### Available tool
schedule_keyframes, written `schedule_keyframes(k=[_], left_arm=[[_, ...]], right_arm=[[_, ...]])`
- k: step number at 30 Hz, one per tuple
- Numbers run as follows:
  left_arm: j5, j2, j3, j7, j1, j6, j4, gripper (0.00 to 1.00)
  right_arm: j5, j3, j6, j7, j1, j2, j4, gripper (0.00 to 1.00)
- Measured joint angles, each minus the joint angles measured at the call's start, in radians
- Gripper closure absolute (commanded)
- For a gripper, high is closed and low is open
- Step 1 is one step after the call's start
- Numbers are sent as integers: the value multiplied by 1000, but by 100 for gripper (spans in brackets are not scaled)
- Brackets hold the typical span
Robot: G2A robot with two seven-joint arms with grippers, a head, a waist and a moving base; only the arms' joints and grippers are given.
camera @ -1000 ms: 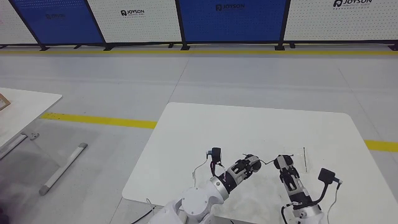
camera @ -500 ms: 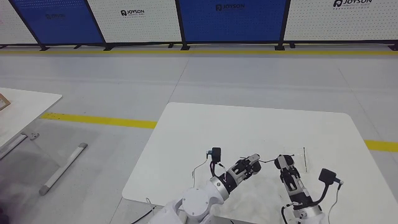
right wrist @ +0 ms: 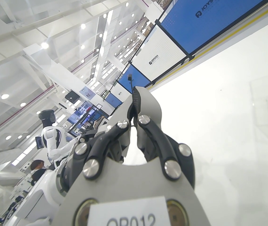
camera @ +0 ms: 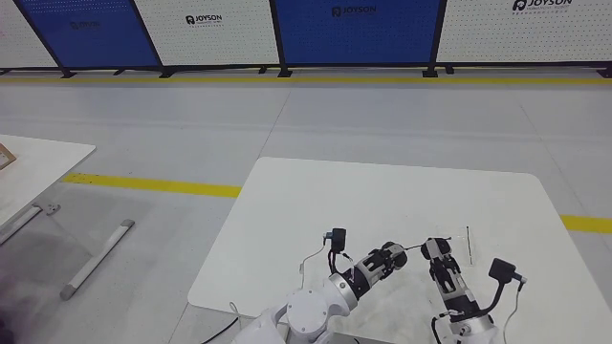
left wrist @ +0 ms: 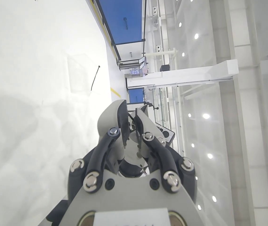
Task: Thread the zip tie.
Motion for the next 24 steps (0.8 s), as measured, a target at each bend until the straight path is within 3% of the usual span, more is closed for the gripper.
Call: schedule_keyframes(k=[24], left_arm=[[12,1,-3,-22,2,-7,4,100]], right_arm=[[-16,4,11,63,5,-7,2,100]])
